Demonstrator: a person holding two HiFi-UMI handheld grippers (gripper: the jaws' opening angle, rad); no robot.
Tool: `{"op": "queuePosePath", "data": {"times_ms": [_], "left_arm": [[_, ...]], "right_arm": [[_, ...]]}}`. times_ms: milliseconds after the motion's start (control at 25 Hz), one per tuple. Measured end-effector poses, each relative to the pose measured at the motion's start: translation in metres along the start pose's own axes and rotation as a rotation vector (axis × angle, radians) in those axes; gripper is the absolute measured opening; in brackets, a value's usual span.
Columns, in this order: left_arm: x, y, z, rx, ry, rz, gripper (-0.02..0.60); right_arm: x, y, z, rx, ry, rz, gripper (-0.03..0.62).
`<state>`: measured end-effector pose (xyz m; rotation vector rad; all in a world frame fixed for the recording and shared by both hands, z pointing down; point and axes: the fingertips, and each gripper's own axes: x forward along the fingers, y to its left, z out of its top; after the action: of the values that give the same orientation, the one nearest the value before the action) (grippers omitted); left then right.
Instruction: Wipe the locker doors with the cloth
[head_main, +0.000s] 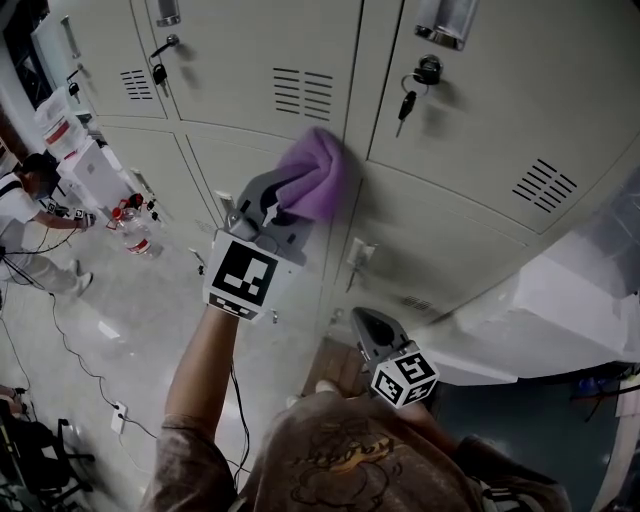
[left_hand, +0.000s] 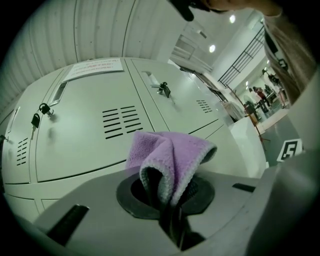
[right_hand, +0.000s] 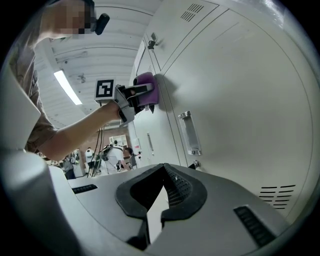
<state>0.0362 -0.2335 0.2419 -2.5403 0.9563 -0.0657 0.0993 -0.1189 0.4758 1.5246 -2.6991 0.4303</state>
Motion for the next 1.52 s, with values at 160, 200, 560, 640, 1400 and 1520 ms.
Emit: {"op": "queuePosePath", "data": {"times_ms": [160,200,560,640,1400,1520], "left_arm": [[0.000,-0.005,-0.011,0.002,0.016,-0.011,0.040],[0.000,-0.007,-0.015,-0.001,0.021,-0.011,0.040],[-0.003,-0.028,-0.061,-0.046,0.094,-0.032,0.040],[-0.003,-0.032,-0.070,-0.056,0.108,-0.039,0.040],[-0.012,-0.082,-0.177,-0.222,0.261,-0.115,0.040],[-0.015,-0.092,-0.202,-0.249,0.310,-0.127,0.040]], "right_arm": [[0.003,0.000,-0.001,-0.001,0.006,0.012,-0.003],[0.003,-0.001,-0.001,-0.001,0.007,0.014,-0.003],[0.003,-0.004,-0.005,0.005,0.021,0.017,-0.003],[0.003,-0.005,-0.006,0.005,0.024,0.017,-0.003],[0.009,-0.012,-0.003,0.006,0.022,0.000,-0.003],[0.008,-0.015,-0.005,0.007,0.024,-0.008,-0.003]]}}
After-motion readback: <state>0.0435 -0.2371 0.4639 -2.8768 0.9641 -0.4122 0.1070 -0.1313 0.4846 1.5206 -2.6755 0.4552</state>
